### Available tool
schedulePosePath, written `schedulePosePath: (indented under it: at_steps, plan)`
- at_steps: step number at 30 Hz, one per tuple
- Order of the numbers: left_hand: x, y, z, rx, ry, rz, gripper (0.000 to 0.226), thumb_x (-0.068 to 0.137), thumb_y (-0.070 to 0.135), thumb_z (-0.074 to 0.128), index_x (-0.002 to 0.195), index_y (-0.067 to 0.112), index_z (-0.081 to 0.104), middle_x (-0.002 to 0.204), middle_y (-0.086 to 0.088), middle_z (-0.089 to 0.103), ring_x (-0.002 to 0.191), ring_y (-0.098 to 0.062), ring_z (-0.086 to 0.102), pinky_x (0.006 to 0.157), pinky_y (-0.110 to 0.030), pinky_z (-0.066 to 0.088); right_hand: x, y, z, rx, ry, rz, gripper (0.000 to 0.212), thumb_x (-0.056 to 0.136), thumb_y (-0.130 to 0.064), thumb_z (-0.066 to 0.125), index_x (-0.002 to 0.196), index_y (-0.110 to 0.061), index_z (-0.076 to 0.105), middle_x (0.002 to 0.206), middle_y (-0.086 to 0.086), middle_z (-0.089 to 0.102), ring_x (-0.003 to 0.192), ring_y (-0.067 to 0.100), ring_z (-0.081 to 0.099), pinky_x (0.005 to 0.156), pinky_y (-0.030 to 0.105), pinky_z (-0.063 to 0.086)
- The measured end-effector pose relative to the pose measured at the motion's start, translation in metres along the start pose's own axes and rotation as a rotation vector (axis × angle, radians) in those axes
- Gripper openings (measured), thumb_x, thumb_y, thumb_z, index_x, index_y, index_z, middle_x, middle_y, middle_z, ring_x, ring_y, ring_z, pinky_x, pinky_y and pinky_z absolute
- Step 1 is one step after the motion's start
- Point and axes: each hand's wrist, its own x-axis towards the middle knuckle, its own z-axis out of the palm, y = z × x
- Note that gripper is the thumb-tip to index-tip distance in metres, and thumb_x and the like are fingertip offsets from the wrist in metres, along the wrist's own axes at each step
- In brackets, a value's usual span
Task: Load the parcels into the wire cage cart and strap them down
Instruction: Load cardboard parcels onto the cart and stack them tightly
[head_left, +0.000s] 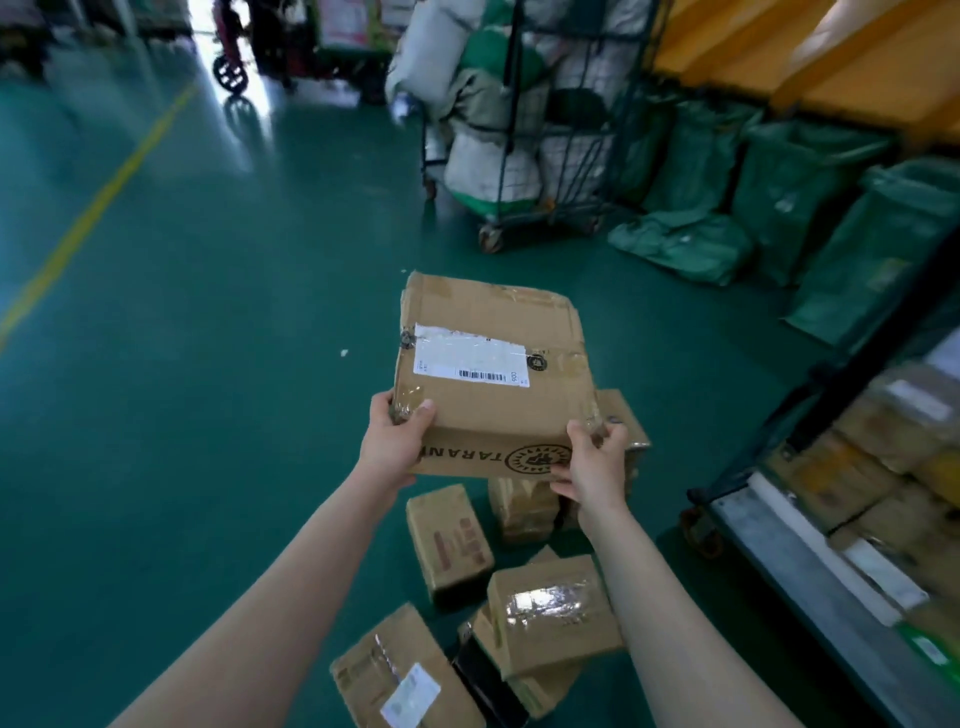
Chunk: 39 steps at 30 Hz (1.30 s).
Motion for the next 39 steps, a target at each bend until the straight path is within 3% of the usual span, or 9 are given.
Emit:
schedulePosePath:
  at_steps: [2,4,9,14,21,27,33,36,39]
  plan:
    - [-0.005,0.014,0.016,0.031,-0.046,0.014,0.041,0.096,0.038,0.049,0.131,0.027,0.031,0.112,-0.001,0.051,0.097,-0.029,0.056,0.081,-0.044,0.045,-0.001,-0.012,-0.018,0.030,0.036,0.009,0.029,0.097,-0.028,0.046,0.122,-0.020,0.033,0.097,0.002,0.051,0.097,0.035,0.062,0.085,0.048,0.054]
    - [-0.010,0.026,0.034,0.055,-0.093,0.023,0.042,0.096,0.039,0.049,0.132,0.027,0.031,0.115,-0.003,0.051,0.097,-0.029,0.055,0.080,-0.043,0.045,-0.001,-0.023,-0.038,0.031,0.067,0.009,0.036,0.097,-0.029,0.045,0.128,-0.018,0.032,0.104,0.005,0.052,0.098,0.035,0.062,0.084,0.049,0.054]
    - [-0.031,0.053,0.088,0.060,-0.200,0.054,0.044,0.096,0.038,0.048,0.134,0.026,0.029,0.118,-0.005,0.049,0.099,-0.029,0.054,0.078,-0.042,0.043,0.004,-0.043,-0.097,0.030,0.180,-0.028,0.020,0.097,-0.029,0.045,0.105,-0.017,0.032,0.086,0.003,0.050,0.086,0.033,0.063,0.082,0.055,0.054]
    - [-0.053,0.069,0.152,0.055,-0.320,0.067,0.045,0.096,0.037,0.048,0.134,0.026,0.028,0.118,-0.007,0.050,0.097,-0.030,0.054,0.077,-0.041,0.043,0.009,-0.060,-0.166,0.054,0.265,-0.052,0.018,0.098,-0.027,0.043,0.103,-0.017,0.030,0.085,0.001,0.047,0.086,0.034,0.062,0.082,0.056,0.053]
    - [-0.086,0.077,0.258,0.099,-0.448,0.079,0.047,0.096,0.037,0.048,0.137,0.026,0.027,0.121,-0.011,0.049,0.097,-0.032,0.054,0.080,-0.044,0.045,0.024,-0.062,-0.272,0.066,0.399,-0.024,0.021,0.095,-0.029,0.045,0.107,-0.021,0.029,0.109,0.010,0.053,0.092,0.036,0.062,0.080,0.055,0.054]
    - [-0.123,0.069,0.360,0.126,-0.598,0.048,0.047,0.096,0.035,0.049,0.137,0.025,0.027,0.132,-0.011,0.046,0.091,-0.031,0.055,0.073,-0.042,0.046,0.028,-0.054,-0.372,0.070,0.579,0.030,0.046,0.094,-0.029,0.046,0.135,-0.020,0.027,0.125,0.013,0.052,0.101,0.038,0.060,0.087,0.055,0.051]
    - [-0.143,0.069,0.428,0.142,-0.704,0.005,0.046,0.097,0.037,0.048,0.136,0.026,0.027,0.132,-0.011,0.047,0.090,-0.030,0.055,0.072,-0.041,0.045,0.036,-0.057,-0.440,0.066,0.700,0.018,0.027,0.096,-0.019,0.043,0.120,-0.010,0.035,0.107,0.011,0.051,0.092,0.034,0.059,0.088,0.053,0.050]
    - [-0.136,0.078,0.460,0.177,-0.742,0.028,0.045,0.097,0.036,0.048,0.136,0.025,0.028,0.131,-0.011,0.047,0.092,-0.030,0.055,0.071,-0.041,0.045,0.054,-0.056,-0.459,0.082,0.723,0.026,0.042,0.098,-0.021,0.042,0.136,-0.011,0.028,0.114,0.010,0.050,0.084,0.027,0.055,0.088,0.051,0.051]
    - [-0.124,0.088,0.490,0.197,-0.769,0.037,0.044,0.097,0.034,0.048,0.136,0.025,0.029,0.130,-0.011,0.046,0.096,-0.032,0.054,0.075,-0.045,0.049,0.076,-0.058,-0.472,0.093,0.748,0.051,0.044,0.099,-0.022,0.040,0.139,-0.011,0.025,0.100,0.006,0.051,0.069,0.020,0.052,0.087,0.050,0.052]
